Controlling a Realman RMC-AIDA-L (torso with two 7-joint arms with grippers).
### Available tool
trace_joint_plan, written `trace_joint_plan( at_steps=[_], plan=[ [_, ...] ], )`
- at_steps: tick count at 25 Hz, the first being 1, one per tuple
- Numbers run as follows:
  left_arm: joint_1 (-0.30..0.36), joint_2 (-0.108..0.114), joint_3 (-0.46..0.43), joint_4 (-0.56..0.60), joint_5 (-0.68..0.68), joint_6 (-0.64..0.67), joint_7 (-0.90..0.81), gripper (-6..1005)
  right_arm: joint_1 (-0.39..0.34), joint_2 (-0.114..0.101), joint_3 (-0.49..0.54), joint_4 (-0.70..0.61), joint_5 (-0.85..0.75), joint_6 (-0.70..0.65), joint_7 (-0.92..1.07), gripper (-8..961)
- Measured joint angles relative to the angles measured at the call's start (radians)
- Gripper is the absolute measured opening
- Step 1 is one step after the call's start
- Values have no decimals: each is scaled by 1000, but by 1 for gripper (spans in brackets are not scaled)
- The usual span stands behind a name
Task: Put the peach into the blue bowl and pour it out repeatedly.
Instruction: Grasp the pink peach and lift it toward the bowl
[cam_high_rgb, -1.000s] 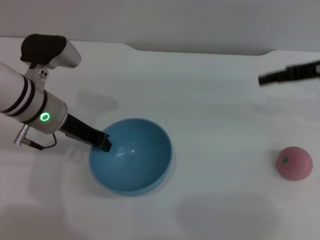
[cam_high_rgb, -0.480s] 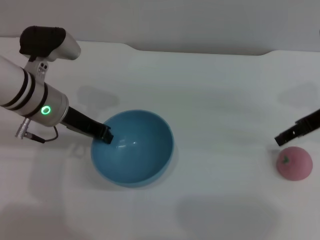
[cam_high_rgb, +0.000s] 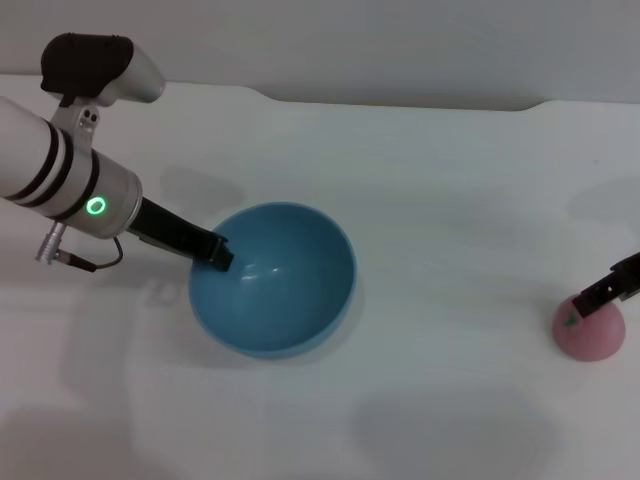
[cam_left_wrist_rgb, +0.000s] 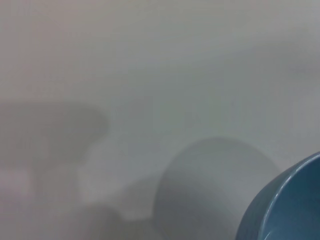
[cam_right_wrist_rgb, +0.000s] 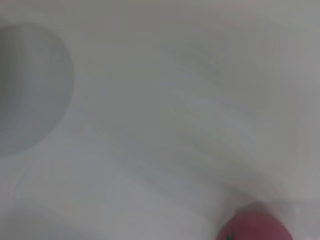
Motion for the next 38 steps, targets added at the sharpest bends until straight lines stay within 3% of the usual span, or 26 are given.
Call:
trace_joint_plan(
  at_steps=[16,38],
  plan=[
    [3,0,5,23,-53,4,13,-2,-52,-1,-55,0,-3,5,17,689],
    [-12,-2,17,21,-63,0,5,-2,-53,6,-154,101,0,239,29,674]
  ],
)
